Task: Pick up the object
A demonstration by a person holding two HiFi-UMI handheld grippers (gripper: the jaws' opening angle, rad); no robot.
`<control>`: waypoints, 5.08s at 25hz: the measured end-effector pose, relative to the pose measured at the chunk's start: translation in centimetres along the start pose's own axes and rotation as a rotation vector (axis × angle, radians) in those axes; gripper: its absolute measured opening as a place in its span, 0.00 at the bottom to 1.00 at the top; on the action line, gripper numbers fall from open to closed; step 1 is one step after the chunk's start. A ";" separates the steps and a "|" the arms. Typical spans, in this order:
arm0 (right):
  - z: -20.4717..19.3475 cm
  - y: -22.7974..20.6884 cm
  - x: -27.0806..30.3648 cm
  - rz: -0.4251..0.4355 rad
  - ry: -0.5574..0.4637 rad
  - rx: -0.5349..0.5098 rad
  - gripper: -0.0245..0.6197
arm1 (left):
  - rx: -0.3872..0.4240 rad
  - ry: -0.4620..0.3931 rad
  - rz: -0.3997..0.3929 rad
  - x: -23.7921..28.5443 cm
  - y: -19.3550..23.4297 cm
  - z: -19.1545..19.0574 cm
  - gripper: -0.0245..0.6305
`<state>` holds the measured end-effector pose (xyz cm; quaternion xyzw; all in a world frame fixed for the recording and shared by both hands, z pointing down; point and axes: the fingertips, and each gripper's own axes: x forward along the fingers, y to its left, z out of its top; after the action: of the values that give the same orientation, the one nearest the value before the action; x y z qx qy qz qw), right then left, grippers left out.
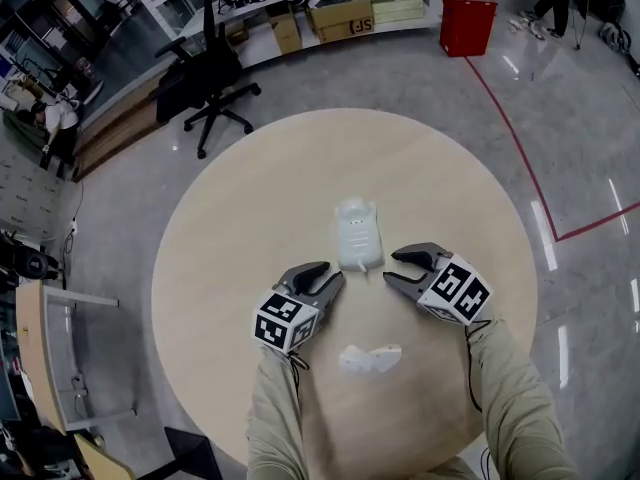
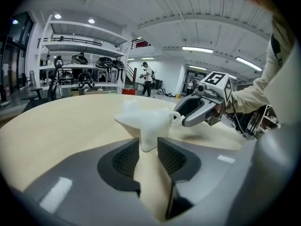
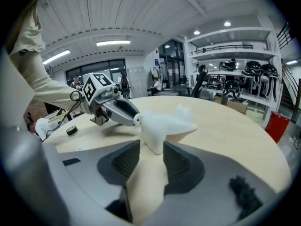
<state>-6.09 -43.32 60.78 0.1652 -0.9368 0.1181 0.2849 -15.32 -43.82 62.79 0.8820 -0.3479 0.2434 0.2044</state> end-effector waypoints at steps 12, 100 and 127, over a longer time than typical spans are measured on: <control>-0.3 -1.6 3.4 0.018 0.071 0.006 0.40 | -0.005 0.111 -0.078 2.9 -0.1 -0.2 0.43; 0.5 52.2 -33.4 -0.121 -0.141 -0.397 0.35 | 0.353 -0.140 0.031 -36.0 -52.9 -3.2 0.40; 1.7 51.5 -32.0 -0.115 -0.145 -0.371 0.35 | 0.355 -0.133 0.016 -36.3 -51.2 -2.9 0.40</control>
<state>-1.26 11.20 34.49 0.1710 -0.9496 -0.0848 0.2487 -2.88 10.87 34.52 0.9155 -0.3193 0.2438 0.0203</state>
